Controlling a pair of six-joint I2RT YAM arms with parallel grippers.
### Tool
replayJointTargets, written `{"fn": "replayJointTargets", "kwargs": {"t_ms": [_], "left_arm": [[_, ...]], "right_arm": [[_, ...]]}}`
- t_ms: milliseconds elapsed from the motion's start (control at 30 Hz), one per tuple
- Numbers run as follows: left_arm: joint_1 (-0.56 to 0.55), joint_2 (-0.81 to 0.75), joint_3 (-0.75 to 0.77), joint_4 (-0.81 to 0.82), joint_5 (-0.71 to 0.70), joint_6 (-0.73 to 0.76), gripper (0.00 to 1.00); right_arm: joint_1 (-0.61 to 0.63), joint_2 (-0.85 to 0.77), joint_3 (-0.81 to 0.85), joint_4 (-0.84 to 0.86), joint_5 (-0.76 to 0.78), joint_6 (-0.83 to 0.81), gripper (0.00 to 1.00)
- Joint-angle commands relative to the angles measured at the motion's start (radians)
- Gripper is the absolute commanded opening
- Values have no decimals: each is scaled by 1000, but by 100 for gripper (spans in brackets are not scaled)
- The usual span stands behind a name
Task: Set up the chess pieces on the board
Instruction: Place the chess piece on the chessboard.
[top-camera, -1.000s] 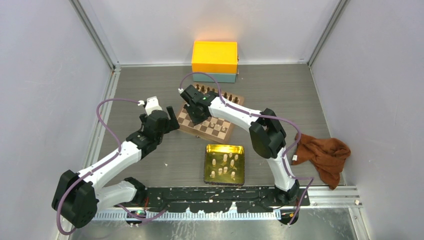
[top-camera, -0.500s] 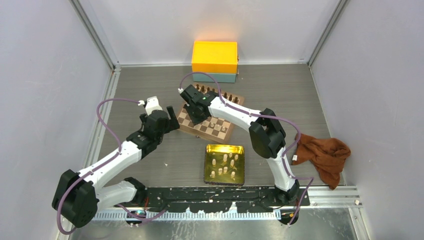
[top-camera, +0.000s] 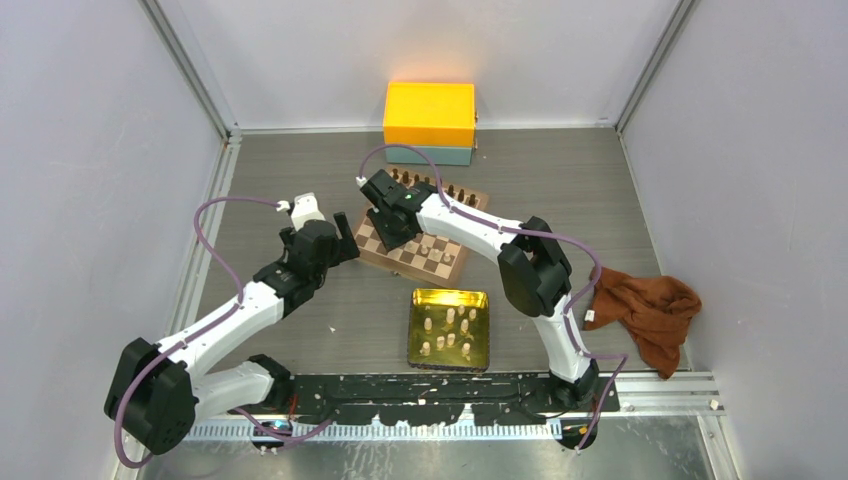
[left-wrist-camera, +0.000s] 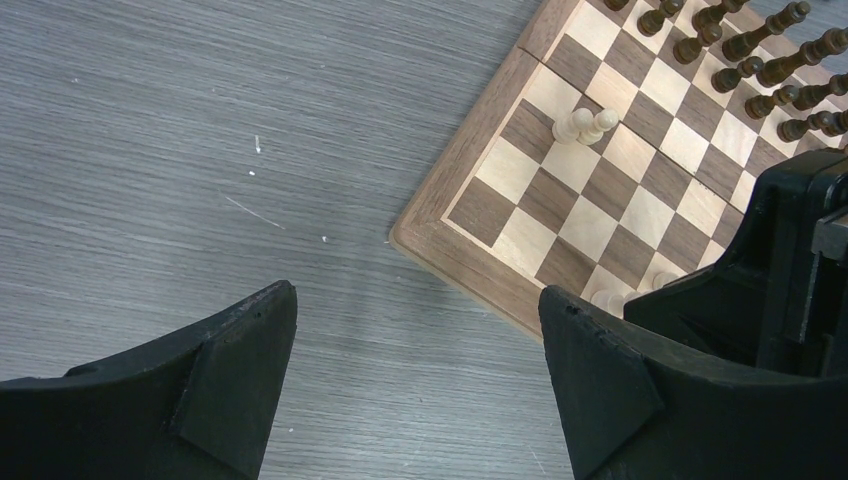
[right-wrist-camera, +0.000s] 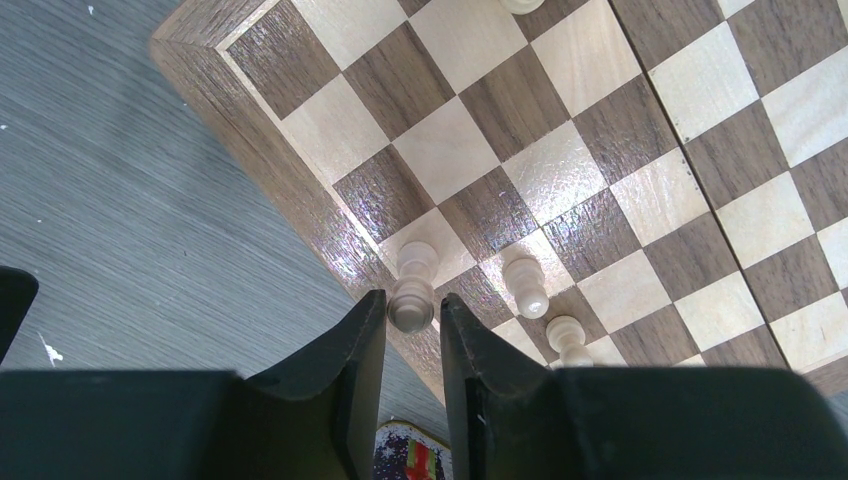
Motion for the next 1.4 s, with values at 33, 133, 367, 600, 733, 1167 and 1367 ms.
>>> {"fn": "replayJointTargets", "kwargs": {"t_ms": [33, 133, 367, 600, 733, 1167, 1367], "left_arm": [[3, 1, 6, 44, -20, -4, 91], [3, -1, 6, 45, -20, -4, 91], [3, -6, 8, 39, -20, -6, 91], [3, -13, 14, 27, -26, -7, 91], [3, -14, 18, 20, -32, -7, 91], [3, -1, 18, 3, -46, -22, 91], [3, 19, 12, 11, -43, -38, 91]], "right_arm": [[-3, -20, 36, -9, -7, -3, 33], [-4, -25, 36, -9, -4, -4, 33], [-4, -37, 39, -7, -5, -7, 33], [-4, -52, 44, -7, -3, -7, 33], [-3, -60, 54, -9, -2, -11, 34], [-1, -144, 25, 0, 20, -17, 34], [3, -252, -65, 13, 54, -11, 34]]}}
